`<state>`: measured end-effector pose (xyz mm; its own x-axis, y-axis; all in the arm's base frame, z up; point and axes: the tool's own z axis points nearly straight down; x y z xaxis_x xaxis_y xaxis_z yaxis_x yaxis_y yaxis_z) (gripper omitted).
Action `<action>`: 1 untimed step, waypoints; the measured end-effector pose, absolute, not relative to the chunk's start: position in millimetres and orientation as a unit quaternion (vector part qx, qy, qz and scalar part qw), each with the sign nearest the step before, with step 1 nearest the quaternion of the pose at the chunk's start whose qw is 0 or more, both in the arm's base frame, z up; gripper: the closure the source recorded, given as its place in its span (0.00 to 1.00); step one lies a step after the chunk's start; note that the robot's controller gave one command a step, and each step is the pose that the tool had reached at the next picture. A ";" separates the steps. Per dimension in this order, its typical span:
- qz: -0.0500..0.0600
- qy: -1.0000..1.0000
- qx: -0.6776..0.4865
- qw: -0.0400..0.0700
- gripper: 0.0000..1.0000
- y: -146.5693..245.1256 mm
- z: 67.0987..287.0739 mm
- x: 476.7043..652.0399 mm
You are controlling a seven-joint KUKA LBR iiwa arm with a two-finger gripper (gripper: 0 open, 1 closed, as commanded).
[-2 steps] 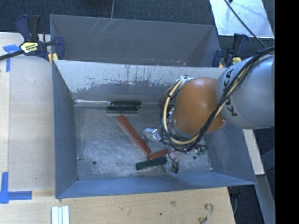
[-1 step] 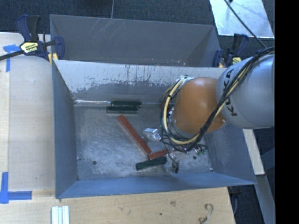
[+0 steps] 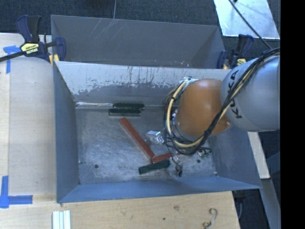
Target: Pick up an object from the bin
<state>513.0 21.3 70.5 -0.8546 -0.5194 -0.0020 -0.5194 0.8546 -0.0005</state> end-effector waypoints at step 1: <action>0.000 0.963 -0.269 0.002 0.00 21.3 70.6 513.6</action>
Offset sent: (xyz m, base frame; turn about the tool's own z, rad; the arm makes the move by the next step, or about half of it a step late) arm 0.0000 0.0000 0.0000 0.0000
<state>513.6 21.3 70.6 -0.8548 -0.5190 -0.0031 -0.5190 0.8548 -0.0010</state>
